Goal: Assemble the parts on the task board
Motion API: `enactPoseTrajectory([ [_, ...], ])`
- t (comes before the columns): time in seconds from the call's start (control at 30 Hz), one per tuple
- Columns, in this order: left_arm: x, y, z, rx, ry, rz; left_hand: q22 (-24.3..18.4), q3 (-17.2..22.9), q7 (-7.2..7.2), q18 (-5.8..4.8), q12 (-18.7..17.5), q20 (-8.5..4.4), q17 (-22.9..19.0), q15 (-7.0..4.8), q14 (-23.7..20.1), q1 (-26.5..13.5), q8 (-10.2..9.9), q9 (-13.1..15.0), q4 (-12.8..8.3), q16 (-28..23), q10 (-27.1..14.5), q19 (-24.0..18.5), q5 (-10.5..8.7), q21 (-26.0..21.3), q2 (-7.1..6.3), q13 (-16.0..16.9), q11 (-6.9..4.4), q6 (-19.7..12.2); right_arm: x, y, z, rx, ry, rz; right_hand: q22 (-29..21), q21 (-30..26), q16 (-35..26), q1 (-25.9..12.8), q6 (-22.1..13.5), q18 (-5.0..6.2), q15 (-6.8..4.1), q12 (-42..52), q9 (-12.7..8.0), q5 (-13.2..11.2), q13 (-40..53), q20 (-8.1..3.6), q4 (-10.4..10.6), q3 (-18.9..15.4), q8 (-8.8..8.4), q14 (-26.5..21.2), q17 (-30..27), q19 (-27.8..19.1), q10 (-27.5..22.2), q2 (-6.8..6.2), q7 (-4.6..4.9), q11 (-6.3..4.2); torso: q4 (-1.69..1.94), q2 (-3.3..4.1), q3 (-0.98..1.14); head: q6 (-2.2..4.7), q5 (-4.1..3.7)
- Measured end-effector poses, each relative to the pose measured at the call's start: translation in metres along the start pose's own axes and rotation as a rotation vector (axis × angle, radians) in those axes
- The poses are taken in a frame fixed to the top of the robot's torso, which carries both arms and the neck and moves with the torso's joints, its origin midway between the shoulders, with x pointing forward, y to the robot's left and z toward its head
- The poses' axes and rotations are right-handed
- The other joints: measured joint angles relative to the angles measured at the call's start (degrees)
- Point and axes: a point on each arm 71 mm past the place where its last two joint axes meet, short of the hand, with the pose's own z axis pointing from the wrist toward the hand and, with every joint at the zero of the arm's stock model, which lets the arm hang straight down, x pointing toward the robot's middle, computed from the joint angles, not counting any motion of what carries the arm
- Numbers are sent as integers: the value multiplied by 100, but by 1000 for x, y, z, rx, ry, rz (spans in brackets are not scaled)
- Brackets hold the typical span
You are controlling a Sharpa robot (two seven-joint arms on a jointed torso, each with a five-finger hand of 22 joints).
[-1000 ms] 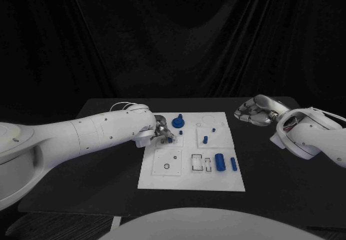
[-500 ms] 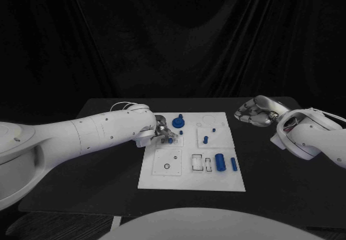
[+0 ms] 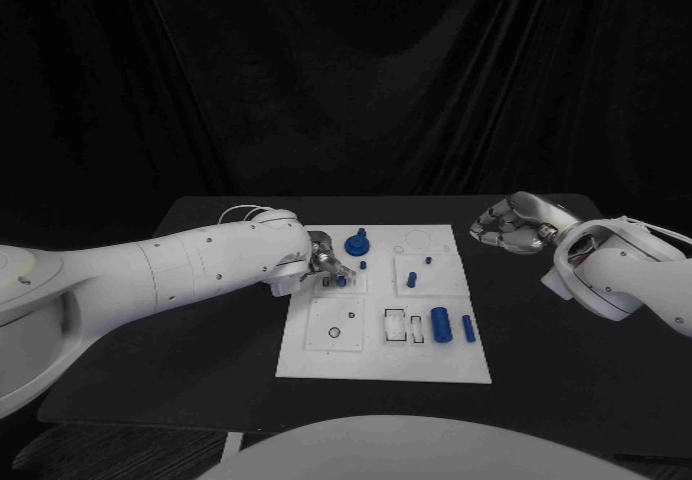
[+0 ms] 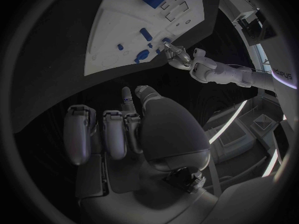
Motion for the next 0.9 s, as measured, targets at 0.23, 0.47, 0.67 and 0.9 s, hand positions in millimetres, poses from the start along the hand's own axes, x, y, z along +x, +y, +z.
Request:
enactPoseTrajectory([
  [0.23,1,0,-6,37,-38,11,0,-157,20,0,0,10,0,0,0,34,29,51,36,0,0,10,-30,-10,-47,0,0,-28,-1,-1,-1,3,0,0,0,0,0,0,0,0,0,0,0,0,0,0,0,0,0,0,0,0,0,0,0,0,0,0,0,0,-3],
  [0.47,1,-2,-16,98,-130,40,0,-335,84,0,0,32,0,0,0,51,29,113,94,0,21,-12,-46,-125,-158,0,20,-270,-1,-3,-1,6,-1,-1,-1,0,0,0,0,0,0,0,0,0,4,0,0,0,0,0,0,0,0,0,0,0,1,-3,0,0,22],
  [0.67,0,-3,-20,119,-175,70,0,-335,82,0,0,31,0,0,0,74,66,150,94,0,1,-12,-46,-125,-154,0,40,-309,-1,-3,-1,7,-1,-1,-1,0,0,0,0,0,0,0,0,0,4,0,0,0,0,0,0,0,0,0,0,0,0,-3,1,0,37],
  [0.9,0,1,-19,110,-186,92,0,-351,82,0,0,31,0,0,0,155,138,200,78,0,0,-12,66,-125,-75,0,40,-309,-1,-3,-1,7,1,-1,-1,0,0,0,0,0,0,0,0,0,4,0,0,0,0,0,0,0,0,0,0,0,0,-3,1,0,41],
])
